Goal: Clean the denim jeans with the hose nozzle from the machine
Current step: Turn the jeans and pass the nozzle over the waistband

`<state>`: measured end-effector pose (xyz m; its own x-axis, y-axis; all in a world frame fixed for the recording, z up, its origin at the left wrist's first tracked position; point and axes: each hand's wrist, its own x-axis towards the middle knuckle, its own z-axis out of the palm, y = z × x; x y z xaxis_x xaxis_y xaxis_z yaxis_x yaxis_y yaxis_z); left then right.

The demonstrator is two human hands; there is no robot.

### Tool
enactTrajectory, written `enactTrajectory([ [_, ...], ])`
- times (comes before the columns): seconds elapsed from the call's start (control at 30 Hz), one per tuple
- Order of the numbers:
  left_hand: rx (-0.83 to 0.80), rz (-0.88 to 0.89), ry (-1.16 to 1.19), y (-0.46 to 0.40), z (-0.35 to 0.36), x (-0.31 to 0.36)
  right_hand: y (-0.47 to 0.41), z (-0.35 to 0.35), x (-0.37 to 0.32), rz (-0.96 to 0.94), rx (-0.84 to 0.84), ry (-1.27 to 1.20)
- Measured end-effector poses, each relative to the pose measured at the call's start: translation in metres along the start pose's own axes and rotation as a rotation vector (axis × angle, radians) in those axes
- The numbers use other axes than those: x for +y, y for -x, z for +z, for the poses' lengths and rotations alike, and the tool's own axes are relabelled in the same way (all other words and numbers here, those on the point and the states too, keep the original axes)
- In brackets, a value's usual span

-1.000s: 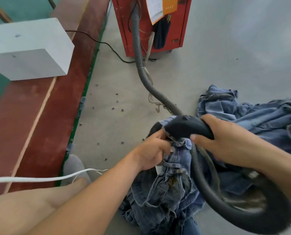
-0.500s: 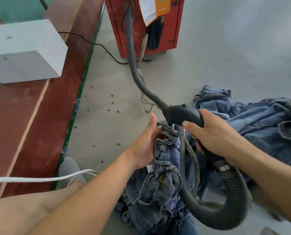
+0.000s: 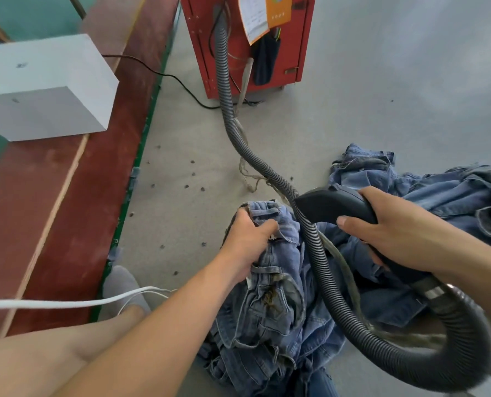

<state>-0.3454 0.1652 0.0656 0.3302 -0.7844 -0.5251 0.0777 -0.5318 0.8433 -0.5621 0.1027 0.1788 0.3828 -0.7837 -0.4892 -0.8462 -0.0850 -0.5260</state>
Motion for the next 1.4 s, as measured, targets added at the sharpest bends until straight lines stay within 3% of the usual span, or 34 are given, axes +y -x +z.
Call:
enactTrajectory([
  [0.07,-0.048,-0.073,0.187,-0.003,-0.004,-0.001,0.0,0.0,0.0,-0.018,0.01,0.0],
  [0.2,-0.29,-0.097,0.491,0.001,-0.01,0.002,0.002,0.002,0.0,-0.088,-0.004,0.046],
  [0.33,-0.405,-0.078,0.514,0.007,-0.012,0.004,0.006,0.009,-0.003,-0.13,-0.094,0.068],
  [0.47,-0.492,-0.085,0.462,0.016,-0.006,0.003,-0.01,0.018,-0.015,-0.127,0.092,-0.081],
  [0.53,-0.466,-0.08,0.495,0.014,-0.003,0.005,-0.013,0.016,-0.015,-0.096,0.176,-0.079],
  [0.73,-0.394,-0.017,0.419,0.004,-0.002,0.006,0.003,0.015,-0.011,-0.123,0.035,0.067],
  [0.8,-0.394,-0.007,0.435,0.004,0.001,0.004,-0.004,0.018,-0.017,-0.112,0.075,0.031],
  [0.97,-0.203,0.015,0.459,-0.006,0.0,0.007,0.003,0.011,-0.015,-0.054,0.214,-0.055],
  [1.13,-0.181,0.038,0.409,-0.004,0.009,0.006,0.007,0.004,-0.018,-0.079,0.051,0.052],
  [1.3,-0.141,-0.002,0.407,-0.002,0.015,0.005,-0.013,0.005,-0.018,0.0,0.23,-0.039],
  [1.4,-0.061,-0.033,0.404,-0.007,0.013,0.007,-0.001,0.0,-0.011,-0.032,0.189,0.078],
])
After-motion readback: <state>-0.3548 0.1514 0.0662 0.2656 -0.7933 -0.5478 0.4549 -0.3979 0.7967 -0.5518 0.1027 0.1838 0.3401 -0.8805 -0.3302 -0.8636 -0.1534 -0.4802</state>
